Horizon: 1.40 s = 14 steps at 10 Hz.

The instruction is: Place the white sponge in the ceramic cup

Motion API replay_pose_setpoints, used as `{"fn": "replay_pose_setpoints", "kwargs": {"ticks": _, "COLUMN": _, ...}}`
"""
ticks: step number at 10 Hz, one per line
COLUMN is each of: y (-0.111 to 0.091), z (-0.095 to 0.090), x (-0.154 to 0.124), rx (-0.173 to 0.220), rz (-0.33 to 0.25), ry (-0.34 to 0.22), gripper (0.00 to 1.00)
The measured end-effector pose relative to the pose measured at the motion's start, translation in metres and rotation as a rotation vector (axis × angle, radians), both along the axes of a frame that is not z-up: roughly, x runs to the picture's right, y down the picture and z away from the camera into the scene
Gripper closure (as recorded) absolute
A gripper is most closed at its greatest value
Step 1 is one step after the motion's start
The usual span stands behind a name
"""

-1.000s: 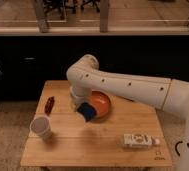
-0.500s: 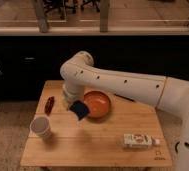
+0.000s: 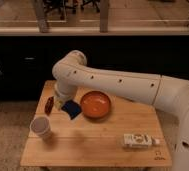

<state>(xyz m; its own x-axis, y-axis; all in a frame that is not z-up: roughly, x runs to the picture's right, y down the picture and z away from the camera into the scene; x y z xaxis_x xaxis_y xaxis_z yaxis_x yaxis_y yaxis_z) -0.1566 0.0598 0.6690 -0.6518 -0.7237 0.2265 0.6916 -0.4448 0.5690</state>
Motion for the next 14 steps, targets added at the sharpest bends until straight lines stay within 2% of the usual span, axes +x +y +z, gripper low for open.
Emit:
{"fn": "replay_pose_setpoints", "kwargs": {"ticks": 8, "y": 0.006, "z": -0.021, "x": -0.065, "rx": 0.061, "rz": -0.016, "ry": -0.161, "gripper": 1.00}}
{"fn": "replay_pose_setpoints", "kwargs": {"ticks": 11, "y": 0.013, "z": -0.034, "x": -0.094, "rx": 0.067, "rz": -0.034, "ry": -0.247, "gripper": 1.00}}
{"fn": "replay_pose_setpoints", "kwargs": {"ticks": 14, "y": 0.024, "z": -0.035, "x": -0.114, "rx": 0.059, "rz": -0.060, "ry": -0.350, "gripper": 1.00}}
